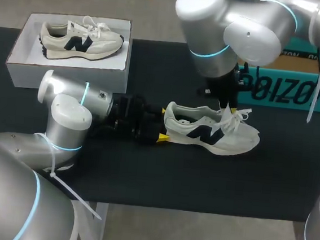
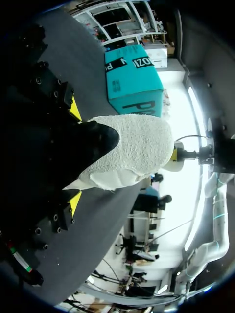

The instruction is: Take the shoe out of the shoebox, open the shoe tongue, remove and reinsert the insole, then place the shoe into the shoebox

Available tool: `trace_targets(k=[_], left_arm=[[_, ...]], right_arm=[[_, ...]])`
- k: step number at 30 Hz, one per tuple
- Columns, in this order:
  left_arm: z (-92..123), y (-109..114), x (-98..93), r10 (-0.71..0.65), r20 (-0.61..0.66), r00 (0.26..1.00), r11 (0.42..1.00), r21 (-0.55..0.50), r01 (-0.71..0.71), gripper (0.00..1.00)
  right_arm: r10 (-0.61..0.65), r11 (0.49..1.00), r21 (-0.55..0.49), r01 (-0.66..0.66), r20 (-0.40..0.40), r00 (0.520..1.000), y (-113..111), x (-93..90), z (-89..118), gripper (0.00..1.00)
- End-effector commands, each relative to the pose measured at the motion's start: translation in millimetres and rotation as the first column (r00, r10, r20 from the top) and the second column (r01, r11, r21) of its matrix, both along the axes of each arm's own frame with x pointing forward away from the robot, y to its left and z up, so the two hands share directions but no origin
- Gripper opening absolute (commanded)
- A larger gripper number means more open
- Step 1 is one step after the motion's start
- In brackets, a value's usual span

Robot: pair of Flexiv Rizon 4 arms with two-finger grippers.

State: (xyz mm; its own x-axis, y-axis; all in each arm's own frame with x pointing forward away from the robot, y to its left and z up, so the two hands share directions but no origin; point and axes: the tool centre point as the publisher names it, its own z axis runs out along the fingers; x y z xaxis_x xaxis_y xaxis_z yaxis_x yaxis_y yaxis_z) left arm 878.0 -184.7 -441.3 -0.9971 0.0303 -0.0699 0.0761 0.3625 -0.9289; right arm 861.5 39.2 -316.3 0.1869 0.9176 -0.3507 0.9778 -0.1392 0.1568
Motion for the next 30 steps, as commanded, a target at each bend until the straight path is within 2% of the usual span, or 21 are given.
trace_targets(k=[1, 8, 14, 17, 18, 19, 20, 26, 28, 29, 30], left_arm=[[-5, -3, 1.9, -0.002, -0.001, 1.0, 1.0, 0.002, 0.002, 0.0], [-5, -3, 1.9, -0.002, -0.001, 1.0, 1.0, 0.002, 0.002, 0.0], [-5, -3, 1.9, -0.002, -0.001, 1.0, 1.0, 0.002, 0.002, 0.0], [-5, -3, 1.9, -0.002, -0.001, 1.0, 1.0, 0.002, 0.002, 0.0], [-5, -3, 1.9, -0.002, -0.001, 1.0, 1.0, 0.002, 0.002, 0.0], [-5, -3, 1.9, -0.002, -0.001, 1.0, 1.0, 0.002, 0.002, 0.0], [-5, -3, 1.9, -0.002, -0.001, 1.0, 1.0, 0.002, 0.002, 0.0], [-5, -3, 1.9, -0.002, -0.001, 1.0, 1.0, 0.002, 0.002, 0.0], [-5, -3, 1.9, -0.002, -0.001, 1.0, 1.0, 0.002, 0.002, 0.0], [-5, -3, 1.9, -0.002, -0.001, 1.0, 1.0, 0.002, 0.002, 0.0], [-5, -3, 1.9, -0.002, -0.001, 1.0, 1.0, 0.002, 0.002, 0.0]], right_arm=[[-0.014, 0.999, 0.029, 0.014, -0.004, 1.0, -16, -1.1, -1, 0.0], [-0.059, 0.992, 0.108, 0.062, -0.031, 0.998, -34, -1.3, -6, 0.0], [-0.07, 0.988, 0.135, 0.074, -0.037, 0.997, -39, -1.1, -7, 0.0], [-0.047, 0.989, 0.14, 0.051, -0.033, 0.998, -35, -2.8, -1, 0.36], [-0.034, 0.987, 0.154, 0.038, -0.028, 0.999, -33, -4.0, 3, 0.68], [-0.023, 0.986, 0.164, 0.027, -0.026, 0.999, -32, -5.0, 6, 0.95], [-0.01, 0.985, 0.174, 0.013, -0.019, 1.0, -28, -6.8, 12, 1.0], [0.163, 0.958, 0.245, -0.151, -0.028, 0.986, -7, -18.9, 52, 1.0], [0.262, 0.925, 0.29, -0.244, -0.027, 0.965, 3, -24.4, 66, 1.0], [0.275, 0.923, 0.285, -0.257, -0.025, 0.961, 5, -25.9, 70, 1.0], [0.351, 0.907, 0.265, -0.328, -0.043, 0.935, 12, -29.1, 77, 1.0]])
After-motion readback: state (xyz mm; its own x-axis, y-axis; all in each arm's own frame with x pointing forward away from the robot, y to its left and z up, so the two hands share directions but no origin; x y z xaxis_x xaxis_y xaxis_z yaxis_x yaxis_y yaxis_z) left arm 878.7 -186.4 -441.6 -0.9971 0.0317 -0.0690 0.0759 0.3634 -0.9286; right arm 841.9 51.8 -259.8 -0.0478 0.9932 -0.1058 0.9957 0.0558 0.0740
